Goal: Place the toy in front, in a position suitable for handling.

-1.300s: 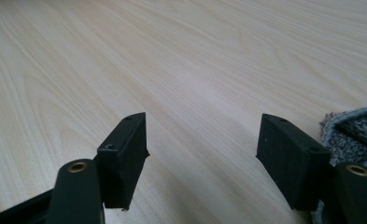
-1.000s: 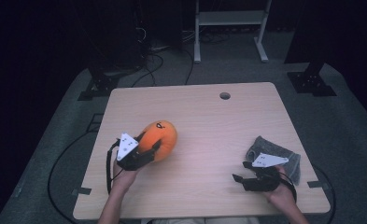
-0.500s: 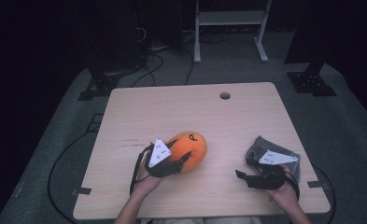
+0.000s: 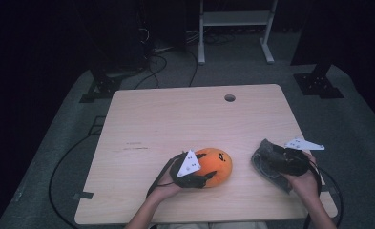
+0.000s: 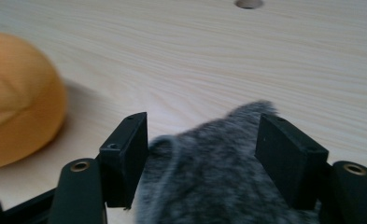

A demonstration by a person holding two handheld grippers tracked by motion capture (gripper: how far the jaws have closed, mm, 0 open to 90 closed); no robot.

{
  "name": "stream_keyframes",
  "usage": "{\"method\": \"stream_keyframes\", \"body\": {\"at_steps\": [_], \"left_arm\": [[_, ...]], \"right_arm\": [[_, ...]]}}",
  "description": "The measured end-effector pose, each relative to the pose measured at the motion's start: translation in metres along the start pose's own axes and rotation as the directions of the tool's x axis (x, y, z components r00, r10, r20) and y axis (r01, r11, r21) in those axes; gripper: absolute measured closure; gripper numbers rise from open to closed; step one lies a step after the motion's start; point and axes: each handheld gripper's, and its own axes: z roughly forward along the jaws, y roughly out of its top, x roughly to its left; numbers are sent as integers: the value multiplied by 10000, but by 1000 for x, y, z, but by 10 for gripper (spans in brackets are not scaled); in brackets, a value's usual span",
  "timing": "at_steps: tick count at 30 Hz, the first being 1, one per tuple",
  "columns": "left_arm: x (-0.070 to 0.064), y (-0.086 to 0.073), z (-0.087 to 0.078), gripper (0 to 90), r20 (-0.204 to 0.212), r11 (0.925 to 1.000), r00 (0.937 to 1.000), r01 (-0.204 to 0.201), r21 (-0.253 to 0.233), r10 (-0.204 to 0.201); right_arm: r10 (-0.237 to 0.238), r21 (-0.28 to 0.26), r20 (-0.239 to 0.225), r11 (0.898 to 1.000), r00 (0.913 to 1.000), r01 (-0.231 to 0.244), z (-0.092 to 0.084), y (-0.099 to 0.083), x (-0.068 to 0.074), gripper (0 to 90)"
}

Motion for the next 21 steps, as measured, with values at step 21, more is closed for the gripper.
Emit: {"method": "stream_keyframes", "body": {"at_steps": [21], "left_arm": [[10,-8,-50,110,-616,9953,9949,762,-593,-799]], "right_arm": [[-548,2011,1616,9793,9853,215,39,-15,-3,499]]}}
